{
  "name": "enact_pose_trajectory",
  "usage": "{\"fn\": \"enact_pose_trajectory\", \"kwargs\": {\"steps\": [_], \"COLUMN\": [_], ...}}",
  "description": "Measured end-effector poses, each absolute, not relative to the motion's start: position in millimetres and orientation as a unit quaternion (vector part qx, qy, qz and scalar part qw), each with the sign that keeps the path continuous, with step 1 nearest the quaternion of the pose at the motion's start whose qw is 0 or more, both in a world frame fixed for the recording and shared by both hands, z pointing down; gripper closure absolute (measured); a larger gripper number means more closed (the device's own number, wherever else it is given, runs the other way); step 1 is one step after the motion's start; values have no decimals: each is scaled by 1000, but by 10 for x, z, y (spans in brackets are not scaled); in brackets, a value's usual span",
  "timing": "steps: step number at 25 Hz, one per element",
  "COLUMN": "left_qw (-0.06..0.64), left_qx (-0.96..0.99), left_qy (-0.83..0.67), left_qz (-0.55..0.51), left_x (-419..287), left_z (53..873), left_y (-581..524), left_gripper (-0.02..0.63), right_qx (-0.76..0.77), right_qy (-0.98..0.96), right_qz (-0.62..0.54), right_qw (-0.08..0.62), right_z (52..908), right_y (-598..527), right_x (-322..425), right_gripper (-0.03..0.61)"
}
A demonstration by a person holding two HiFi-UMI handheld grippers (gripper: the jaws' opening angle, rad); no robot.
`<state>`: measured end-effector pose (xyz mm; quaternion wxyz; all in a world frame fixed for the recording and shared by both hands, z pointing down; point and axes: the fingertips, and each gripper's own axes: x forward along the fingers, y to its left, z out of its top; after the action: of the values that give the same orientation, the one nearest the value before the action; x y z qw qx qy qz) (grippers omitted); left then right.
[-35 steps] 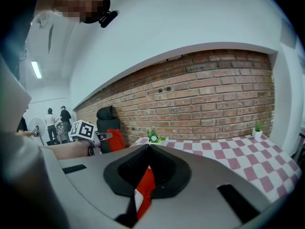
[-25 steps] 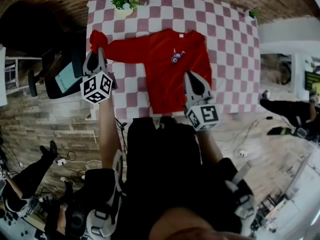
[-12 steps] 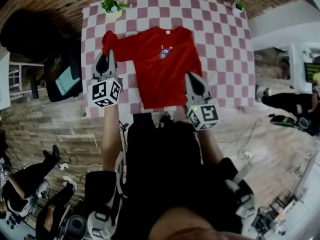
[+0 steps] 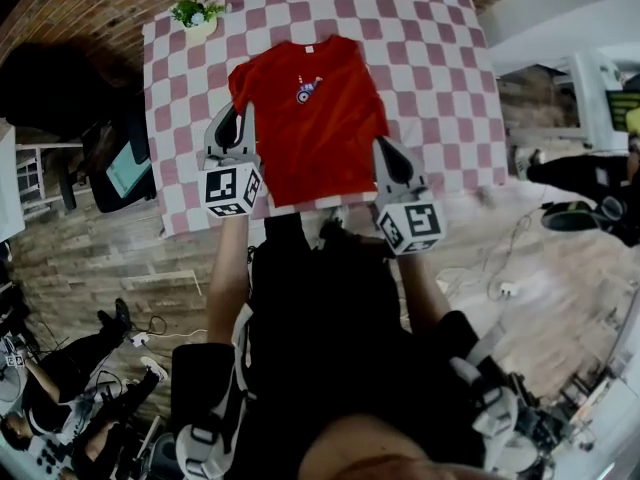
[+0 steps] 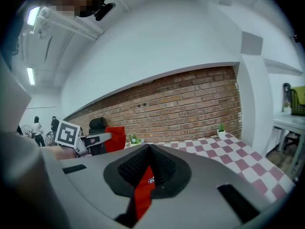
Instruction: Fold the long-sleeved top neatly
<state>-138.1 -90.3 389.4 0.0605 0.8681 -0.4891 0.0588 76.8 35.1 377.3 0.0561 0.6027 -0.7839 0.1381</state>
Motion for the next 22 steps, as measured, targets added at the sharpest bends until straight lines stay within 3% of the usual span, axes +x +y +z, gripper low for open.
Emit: {"fn": "enact_pose_trajectory", "kwargs": {"steps": [22], "left_qw": [47], "left_qx": [928], "left_qy": [-340], "left_qz": [148], "left_x": [114], "left_z": [4881], "left_y": [-71], "left_gripper": [555], "right_qx": [633], "right_qy": [-756], "right_qz": [157], "right_qw": [60], "right_z": [4130], "right_y": [984], "right_x": [1323], "right_gripper": [571]}}
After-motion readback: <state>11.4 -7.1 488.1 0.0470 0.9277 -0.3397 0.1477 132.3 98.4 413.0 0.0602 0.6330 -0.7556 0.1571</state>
